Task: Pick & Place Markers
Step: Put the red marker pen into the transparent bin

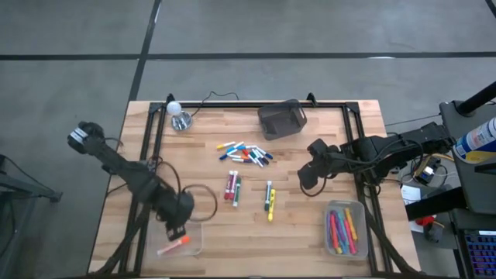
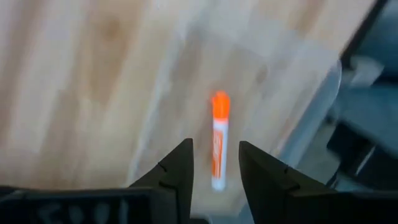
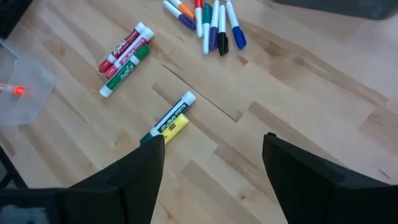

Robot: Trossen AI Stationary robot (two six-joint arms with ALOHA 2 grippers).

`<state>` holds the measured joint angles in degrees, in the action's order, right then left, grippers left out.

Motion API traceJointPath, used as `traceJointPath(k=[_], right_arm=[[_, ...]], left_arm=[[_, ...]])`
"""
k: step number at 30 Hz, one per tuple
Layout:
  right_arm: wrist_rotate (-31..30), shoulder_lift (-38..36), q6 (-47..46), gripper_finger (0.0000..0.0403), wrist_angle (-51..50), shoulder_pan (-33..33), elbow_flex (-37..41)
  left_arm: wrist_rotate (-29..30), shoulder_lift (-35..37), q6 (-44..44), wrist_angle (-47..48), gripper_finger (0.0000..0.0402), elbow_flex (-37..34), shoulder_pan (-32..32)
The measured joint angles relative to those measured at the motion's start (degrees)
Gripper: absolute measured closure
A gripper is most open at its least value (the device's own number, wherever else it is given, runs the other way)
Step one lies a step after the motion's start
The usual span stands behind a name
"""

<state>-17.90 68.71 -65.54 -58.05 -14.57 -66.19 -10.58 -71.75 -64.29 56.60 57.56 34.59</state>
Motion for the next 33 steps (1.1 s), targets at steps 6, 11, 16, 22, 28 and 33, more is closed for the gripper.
traceJointPath(k=[6, 11, 16, 22, 28, 33], right_arm=[[-1.45, 0.0, -0.29, 0.0145, 0.03, 0.0, 0.0], [-1.78, 0.0, -1.43, 0.0145, 0.08, 0.38, 0.0], [-1.8, 0.0, -1.83, 0.0145, 0.12, 0.37, 0.0], [-3.1, -0.02, -2.01, 0.0145, 0.12, 0.35, 0.0], [-3.11, -0.04, -1.94, 0.0145, 0.05, 0.33, 0.0], [-3.16, -0.04, -1.53, 0.0145, -0.01, 0.35, 0.0]], left_arm=[[4.62, 2.65, 1.05, -0.57, 0.0282, -0.04, -15.27], [1.89, 0.59, -1.29, -4.28, 0.0282, -0.52, -29.45], [0.63, -3.59, 0.6, -15.03, 0.0282, -0.27, -36.43], [0.58, -12.67, 2.33, -18.03, 0.0282, 2.14, -37.68], [0.63, -20.63, 3.48, -16.42, 0.0282, 5.18, -37.48], [2.95, -25.03, 5.68, -16.52, 0.0282, 7.24, -37.48]])
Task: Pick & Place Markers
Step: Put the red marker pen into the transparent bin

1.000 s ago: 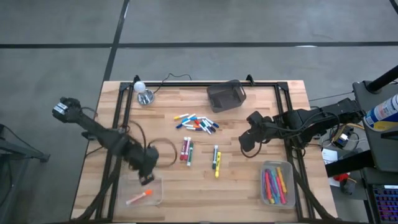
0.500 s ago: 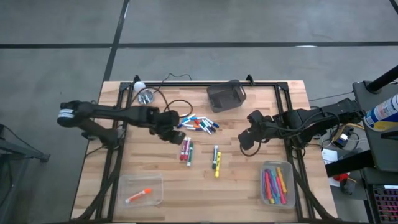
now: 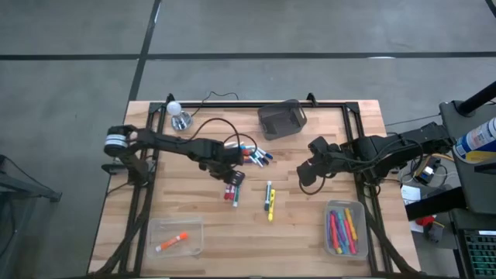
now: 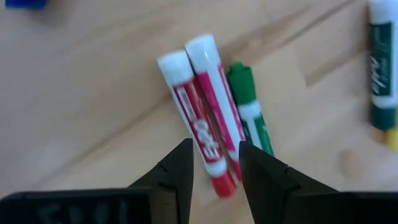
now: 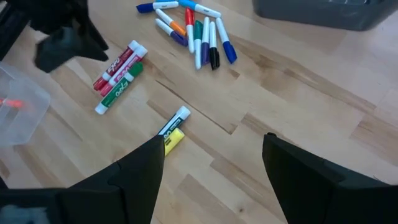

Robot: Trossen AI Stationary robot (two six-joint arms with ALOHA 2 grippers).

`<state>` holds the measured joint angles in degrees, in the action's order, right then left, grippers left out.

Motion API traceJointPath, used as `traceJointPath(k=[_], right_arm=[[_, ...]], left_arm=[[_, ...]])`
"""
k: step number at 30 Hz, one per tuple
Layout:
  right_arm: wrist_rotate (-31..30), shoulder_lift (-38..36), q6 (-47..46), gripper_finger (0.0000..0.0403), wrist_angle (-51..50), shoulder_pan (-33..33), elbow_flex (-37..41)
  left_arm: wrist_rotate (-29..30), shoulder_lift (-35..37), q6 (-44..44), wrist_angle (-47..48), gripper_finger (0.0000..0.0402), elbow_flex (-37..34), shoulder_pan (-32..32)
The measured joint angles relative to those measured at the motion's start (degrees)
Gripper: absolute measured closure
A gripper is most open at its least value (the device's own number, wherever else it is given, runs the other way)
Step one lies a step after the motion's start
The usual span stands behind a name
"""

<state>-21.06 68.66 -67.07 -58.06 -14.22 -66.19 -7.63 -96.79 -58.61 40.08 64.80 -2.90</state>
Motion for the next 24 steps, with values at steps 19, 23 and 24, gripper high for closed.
traceJointPath(k=[19, 23, 24], right_arm=[[-0.13, 0.0, 1.47, 0.0145, -0.44, 0.02, 0.0], [-0.13, 0.0, 1.72, 0.0145, -0.44, 0.02, 0.0], [-0.16, 0.0, 1.74, 0.0145, -0.44, 0.02, 0.0]], left_arm=[[1.11, -7.68, 5.35, 0.09, 0.0319, 1.61, -0.19], [1.11, -7.59, 7.41, 2.59, 0.0364, 1.61, -0.35], [1.12, -7.47, 8.11, 3.25, 0.0364, 1.61, -0.36]])
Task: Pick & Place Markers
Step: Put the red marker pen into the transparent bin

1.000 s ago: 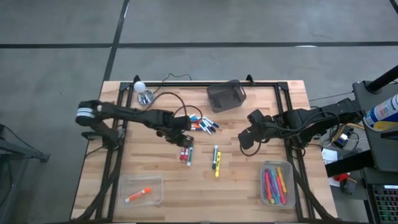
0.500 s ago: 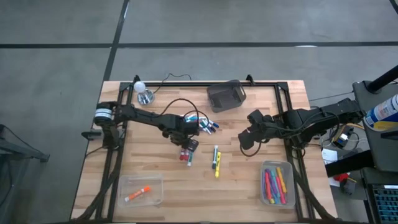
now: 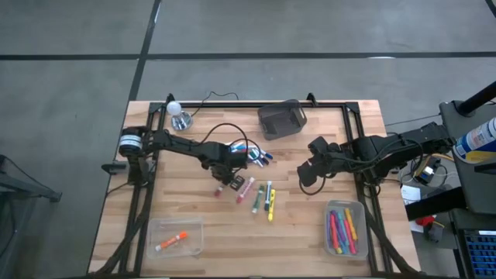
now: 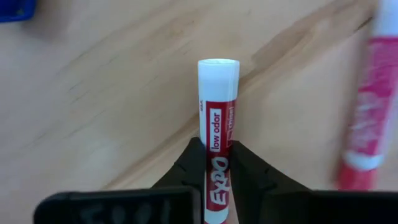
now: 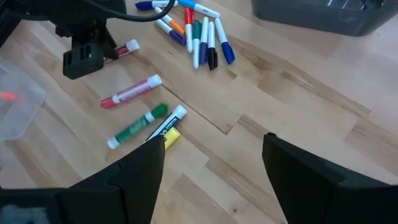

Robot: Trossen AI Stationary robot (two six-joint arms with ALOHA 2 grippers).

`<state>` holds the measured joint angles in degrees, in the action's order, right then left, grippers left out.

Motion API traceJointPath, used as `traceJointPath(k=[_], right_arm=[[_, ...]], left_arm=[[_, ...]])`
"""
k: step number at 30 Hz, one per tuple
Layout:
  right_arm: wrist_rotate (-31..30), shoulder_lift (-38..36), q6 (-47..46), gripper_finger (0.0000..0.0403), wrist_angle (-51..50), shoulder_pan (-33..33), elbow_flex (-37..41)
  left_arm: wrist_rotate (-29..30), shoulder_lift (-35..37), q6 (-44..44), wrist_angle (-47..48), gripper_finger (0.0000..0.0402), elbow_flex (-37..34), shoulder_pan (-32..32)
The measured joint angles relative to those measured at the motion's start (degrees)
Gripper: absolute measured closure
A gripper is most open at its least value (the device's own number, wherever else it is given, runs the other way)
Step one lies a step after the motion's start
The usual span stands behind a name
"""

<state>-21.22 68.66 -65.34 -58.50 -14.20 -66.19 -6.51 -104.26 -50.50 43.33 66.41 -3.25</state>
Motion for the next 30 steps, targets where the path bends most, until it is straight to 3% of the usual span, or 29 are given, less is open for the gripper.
traceJointPath(k=[5, 12, 24, 30], right_arm=[[-0.88, 0.0, 0.02, 0.0145, 0.0, 0.0, 0.0], [-1.46, 0.0, 0.0, 0.0145, 0.02, 0.22, 0.0], [-1.47, 0.0, 3.13, 0.0145, 0.29, 2.92, 0.0], [-1.42, 0.0, 4.98, 0.0145, 0.45, 4.97, 0.0]], left_arm=[[0.14, 2.37, 4.3, 4.0, 0.0364, -0.09, 0.01], [0.62, 12.41, 7.06, 10.77, 0.0364, -0.09, 0.03], [0.68, 30.7, 4.72, 18.66, 0.0364, -0.04, 2.56], [0.67, 35.65, 2.38, 23.24, 0.0364, -0.02, 6.42]])
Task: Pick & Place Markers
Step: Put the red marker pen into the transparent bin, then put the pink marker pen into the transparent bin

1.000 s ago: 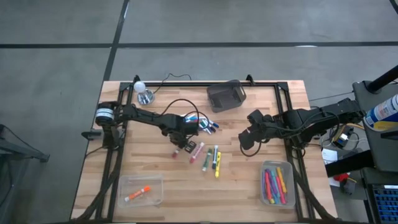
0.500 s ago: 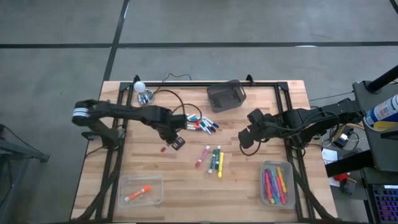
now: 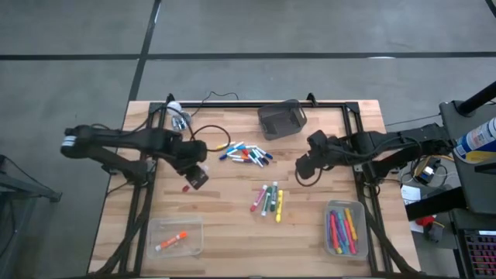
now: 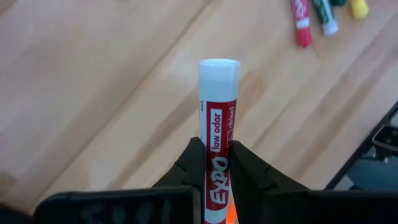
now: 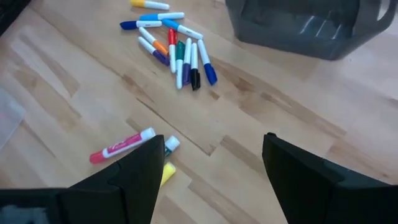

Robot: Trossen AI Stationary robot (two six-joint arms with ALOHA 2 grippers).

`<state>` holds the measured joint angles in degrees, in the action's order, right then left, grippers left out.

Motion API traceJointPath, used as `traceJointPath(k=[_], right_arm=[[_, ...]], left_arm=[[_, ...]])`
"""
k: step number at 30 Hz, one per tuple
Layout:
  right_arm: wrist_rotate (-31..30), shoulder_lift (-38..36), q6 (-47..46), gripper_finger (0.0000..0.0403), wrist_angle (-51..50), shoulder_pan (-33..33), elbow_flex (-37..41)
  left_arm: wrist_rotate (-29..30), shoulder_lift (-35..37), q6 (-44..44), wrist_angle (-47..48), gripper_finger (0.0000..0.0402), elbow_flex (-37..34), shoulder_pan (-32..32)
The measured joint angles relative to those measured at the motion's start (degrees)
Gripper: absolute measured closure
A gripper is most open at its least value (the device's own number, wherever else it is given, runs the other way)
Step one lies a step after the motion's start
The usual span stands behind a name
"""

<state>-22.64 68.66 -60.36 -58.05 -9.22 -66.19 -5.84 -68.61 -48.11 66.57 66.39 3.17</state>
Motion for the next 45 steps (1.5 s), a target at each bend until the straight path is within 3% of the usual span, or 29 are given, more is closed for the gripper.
traceJointPath(k=[6, 15, 18, 24, 32, 39, 45], right_arm=[[0.18, 0.0, 2.0, 0.0145, 0.05, 1.53, 0.0], [0.2, 0.0, 4.82, 0.0145, 0.07, 2.65, 0.0], [0.16, 0.0, 6.85, 0.0145, 0.07, 2.8, 0.0], [0.16, 0.0, 7.71, 0.0145, 0.07, 3.07, 0.0], [0.46, 0.0, 8.09, 0.0145, 0.05, 3.29, 0.0], [1.88, 0.0, 8.48, 0.0145, 0.01, 3.24, 0.0], [4.5, -0.09, 14.35, 0.0145, -0.43, 3.24, 0.0]], left_arm=[[0.12, 1.06, -4.05, 0.37, 0.0364, 0.0, 8.32], [2.41, -2.45, -17.75, -2.87, 0.0364, 0.01, 31.53], [2.62, -5.6, -22.26, -3.01, 0.0364, 0.02, 36.4], [1.65, -12.19, -21.81, -8.54, 0.0364, 0.02, 38.46], [-4.39, -21.96, -11.66, -7.35, 0.0364, -0.04, 38.46], [-4.78, -23.26, -12.09, -5.73, 0.0287, -0.07, 38.29], [-8.42, -22.69, -19.14, -4.34, 0.0259, -0.07, 37.62]])
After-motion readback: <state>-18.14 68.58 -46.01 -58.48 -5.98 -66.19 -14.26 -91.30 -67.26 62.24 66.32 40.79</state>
